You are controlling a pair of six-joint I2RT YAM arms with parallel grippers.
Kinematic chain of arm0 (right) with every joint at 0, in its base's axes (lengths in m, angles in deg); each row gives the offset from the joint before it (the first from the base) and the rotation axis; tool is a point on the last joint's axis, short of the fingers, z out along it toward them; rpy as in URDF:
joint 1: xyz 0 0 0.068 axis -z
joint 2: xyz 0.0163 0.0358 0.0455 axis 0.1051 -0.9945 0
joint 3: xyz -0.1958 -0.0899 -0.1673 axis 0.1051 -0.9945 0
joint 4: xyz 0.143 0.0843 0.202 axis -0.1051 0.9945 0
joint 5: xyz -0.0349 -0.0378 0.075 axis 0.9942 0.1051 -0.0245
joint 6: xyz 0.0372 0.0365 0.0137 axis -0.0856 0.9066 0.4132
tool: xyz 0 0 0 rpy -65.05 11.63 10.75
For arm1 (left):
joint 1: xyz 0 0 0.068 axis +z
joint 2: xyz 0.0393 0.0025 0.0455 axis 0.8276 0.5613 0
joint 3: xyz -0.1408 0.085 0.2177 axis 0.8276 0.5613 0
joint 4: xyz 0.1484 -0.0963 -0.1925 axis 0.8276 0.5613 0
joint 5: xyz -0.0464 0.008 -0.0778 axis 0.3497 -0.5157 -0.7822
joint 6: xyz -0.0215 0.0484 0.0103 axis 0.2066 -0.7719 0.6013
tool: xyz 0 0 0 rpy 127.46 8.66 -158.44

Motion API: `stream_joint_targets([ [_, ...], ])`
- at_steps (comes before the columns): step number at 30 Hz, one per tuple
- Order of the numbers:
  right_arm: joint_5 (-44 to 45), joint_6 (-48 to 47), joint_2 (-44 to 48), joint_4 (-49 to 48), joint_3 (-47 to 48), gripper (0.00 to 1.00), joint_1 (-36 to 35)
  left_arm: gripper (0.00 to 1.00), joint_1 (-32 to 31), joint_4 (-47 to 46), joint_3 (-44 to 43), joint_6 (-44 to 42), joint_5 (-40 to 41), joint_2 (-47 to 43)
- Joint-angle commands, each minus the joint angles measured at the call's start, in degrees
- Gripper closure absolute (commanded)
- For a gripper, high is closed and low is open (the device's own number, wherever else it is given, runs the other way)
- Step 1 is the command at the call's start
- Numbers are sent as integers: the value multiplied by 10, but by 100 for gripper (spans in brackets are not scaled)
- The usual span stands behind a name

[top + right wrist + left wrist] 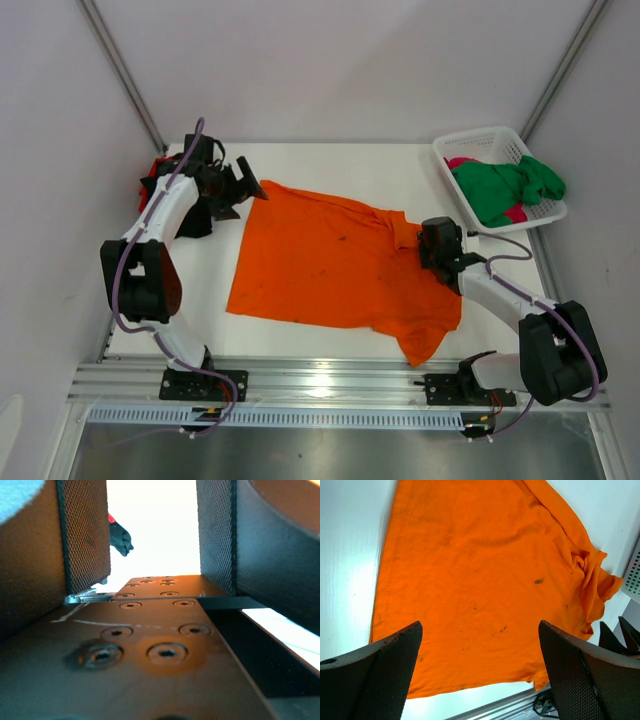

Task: Fold and stack the t-shirts
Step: Flatten out the tshirt

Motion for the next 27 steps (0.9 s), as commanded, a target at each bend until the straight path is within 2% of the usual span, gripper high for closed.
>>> stream_joint_targets([
  [1,-16,2,0,3,0,48,4,1,5,-17,5,-6,-3,1],
  [11,-24,9,-21,2,3,49,1,1,7,-16,-2,-7,-3,9],
  [20,-33,-6,-92,-27,37,55,1,0,14,-9,-8,-10,-1,4],
  [27,-32,-25,-119,-34,65,56,1,0,19,-12,1,-11,-1,6],
])
